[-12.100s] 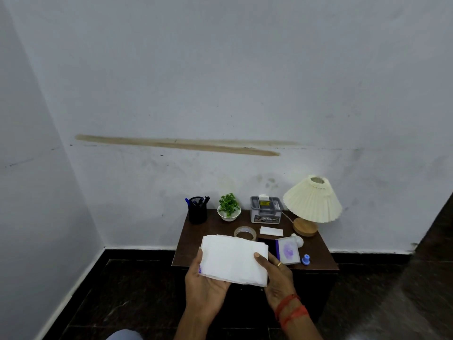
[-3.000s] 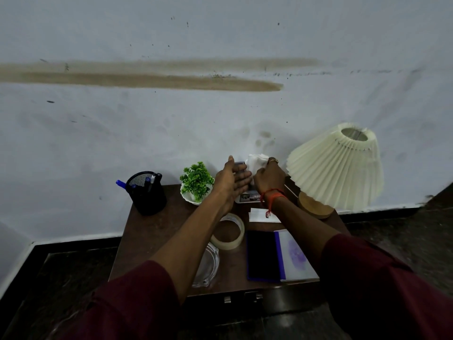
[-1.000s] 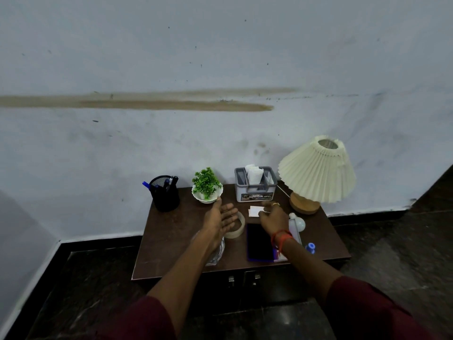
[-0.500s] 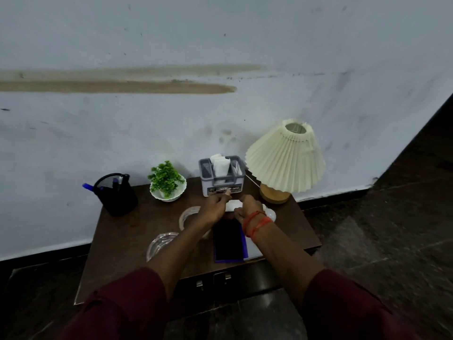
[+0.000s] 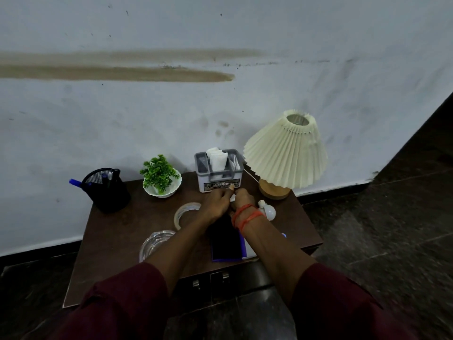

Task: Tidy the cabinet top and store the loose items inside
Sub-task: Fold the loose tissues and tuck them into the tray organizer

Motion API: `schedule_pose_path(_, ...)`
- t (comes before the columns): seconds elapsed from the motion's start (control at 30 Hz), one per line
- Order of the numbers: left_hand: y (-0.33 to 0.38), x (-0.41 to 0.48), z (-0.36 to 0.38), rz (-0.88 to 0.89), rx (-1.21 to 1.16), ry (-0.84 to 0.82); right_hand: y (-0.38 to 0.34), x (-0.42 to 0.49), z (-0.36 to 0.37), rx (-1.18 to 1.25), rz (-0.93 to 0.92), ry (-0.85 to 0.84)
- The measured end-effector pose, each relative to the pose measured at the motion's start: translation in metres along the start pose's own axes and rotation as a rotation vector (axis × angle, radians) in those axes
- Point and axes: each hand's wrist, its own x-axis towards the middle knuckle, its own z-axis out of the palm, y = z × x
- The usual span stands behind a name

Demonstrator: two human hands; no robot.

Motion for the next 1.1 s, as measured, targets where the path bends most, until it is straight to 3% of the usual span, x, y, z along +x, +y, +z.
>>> schedule_pose_path(0.07, -0.001, 0.0, -0.002, 0.002, -0.016, 0.004, 0.003, -0.002, 0.0, 0.047, -0.025, -0.075)
schedule_pose_path(0.2, -0.002, -0.002, -0.01, -0.012, -0.054, 0.015, -0.004, -0.001, 0.005, 0.122, 0.071, 0.028)
schedule_pose_path(0.43, -0.004, -0.011, -0.021, -0.021, -0.159, 0.048, 0.004, -0.014, 0.019, 0.217, 0.017, 0.053)
schedule_pose_path(0.73, 0.004, -0.028, -0.05, -0.061, -0.38, 0.086, -0.006, -0.036, 0.017, 0.086, -0.112, 0.059)
schedule_pose_path(0.9, 0.008, -0.03, -0.076, -0.014, -0.286, 0.223, -0.021, -0.036, 0.016, -0.034, -0.178, 0.034)
schedule_pose_path(1.1, 0.016, -0.017, -0.09, -0.115, -0.456, 0.184, -0.046, -0.044, 0.018, -0.117, -0.269, -0.039)
